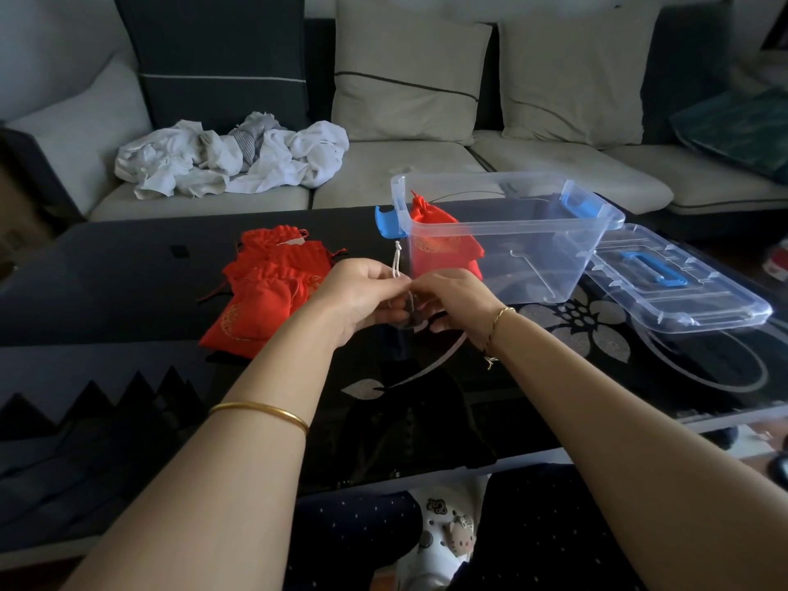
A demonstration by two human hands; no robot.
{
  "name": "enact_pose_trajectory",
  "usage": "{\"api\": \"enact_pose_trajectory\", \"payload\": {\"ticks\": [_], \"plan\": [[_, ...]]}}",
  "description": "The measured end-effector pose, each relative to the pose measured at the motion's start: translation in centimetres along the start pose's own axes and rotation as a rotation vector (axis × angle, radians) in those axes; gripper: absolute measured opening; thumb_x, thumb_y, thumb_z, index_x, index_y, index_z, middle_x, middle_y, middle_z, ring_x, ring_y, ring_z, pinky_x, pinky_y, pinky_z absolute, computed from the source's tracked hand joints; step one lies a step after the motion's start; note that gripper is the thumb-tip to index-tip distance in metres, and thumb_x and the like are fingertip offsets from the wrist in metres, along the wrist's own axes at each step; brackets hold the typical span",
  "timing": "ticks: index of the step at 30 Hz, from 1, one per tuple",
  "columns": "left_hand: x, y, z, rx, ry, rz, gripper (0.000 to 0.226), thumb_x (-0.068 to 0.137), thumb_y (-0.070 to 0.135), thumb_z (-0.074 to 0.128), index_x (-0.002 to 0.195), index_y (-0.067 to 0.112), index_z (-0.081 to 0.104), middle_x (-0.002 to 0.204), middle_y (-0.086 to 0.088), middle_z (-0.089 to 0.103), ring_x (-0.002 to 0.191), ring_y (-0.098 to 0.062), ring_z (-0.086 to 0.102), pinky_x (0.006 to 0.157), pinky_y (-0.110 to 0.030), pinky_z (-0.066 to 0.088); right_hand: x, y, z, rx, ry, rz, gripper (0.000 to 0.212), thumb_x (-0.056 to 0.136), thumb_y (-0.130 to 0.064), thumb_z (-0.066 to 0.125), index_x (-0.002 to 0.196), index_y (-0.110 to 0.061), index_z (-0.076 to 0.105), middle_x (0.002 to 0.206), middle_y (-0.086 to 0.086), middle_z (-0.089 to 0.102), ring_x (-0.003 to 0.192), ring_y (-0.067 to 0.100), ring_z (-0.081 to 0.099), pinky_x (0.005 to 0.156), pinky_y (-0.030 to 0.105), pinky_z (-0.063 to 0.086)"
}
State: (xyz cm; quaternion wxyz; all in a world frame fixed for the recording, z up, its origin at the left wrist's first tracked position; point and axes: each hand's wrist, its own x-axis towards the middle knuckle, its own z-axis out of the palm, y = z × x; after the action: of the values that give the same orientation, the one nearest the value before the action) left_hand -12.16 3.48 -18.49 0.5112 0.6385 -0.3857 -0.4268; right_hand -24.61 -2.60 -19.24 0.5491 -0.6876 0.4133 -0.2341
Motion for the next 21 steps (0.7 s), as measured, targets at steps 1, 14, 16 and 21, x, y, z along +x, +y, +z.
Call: {"api": "enact_pose_trajectory", "payload": {"ticks": [1,14,16,21], "plan": [[0.0,0.0,0.0,-0.012,0.005,0.0,0.01,0.087,0.008,0.063,0.078,0.007,0.064,0.071,-0.005,0.064,0.06,-0.01,0.062,0.055,-0.022,0.053,0.0,0.1,0.0,-0.014,-0.019,-0.005,0.017,0.091,-0.015,0.051,0.09,-0.004,0.064,0.084,0.012,0.06,0.074,0.019,0.057,0.054,0.021,0.045],[-0.1,0.7,-0.1,-0.206,0.093,-0.118,0.012,0.087,0.004,0.063,0.075,0.005,0.059,0.063,-0.006,0.067,0.053,-0.011,0.065,0.051,-0.022,0.053,-0.1,-0.4,0.3,-0.409,0.31,-0.411,0.019,0.088,-0.014,0.056,0.076,-0.003,0.066,0.077,0.012,0.067,0.07,0.022,0.062,0.069,0.035,0.054],[-0.3,0.9,-0.2,-0.296,0.104,-0.148,0.014,0.087,0.001,0.061,0.074,0.003,0.059,0.055,-0.004,0.066,0.048,-0.009,0.064,0.046,-0.019,0.052,-0.3,-0.6,0.3,-0.466,0.312,-0.478,0.014,0.085,-0.012,0.059,0.072,-0.009,0.064,0.073,0.005,0.065,0.067,0.013,0.058,0.067,0.029,0.052],[-0.4,1.1,-0.5,-0.345,0.127,-0.174,0.013,0.085,-0.005,0.062,0.075,0.003,0.058,0.067,-0.009,0.065,0.054,-0.012,0.064,0.05,-0.018,0.054,-0.2,-0.3,0.5,-0.586,0.229,-0.568,0.007,0.082,-0.014,0.064,0.078,-0.009,0.066,0.082,0.002,0.064,0.077,0.015,0.06,0.072,0.028,0.054]]}}
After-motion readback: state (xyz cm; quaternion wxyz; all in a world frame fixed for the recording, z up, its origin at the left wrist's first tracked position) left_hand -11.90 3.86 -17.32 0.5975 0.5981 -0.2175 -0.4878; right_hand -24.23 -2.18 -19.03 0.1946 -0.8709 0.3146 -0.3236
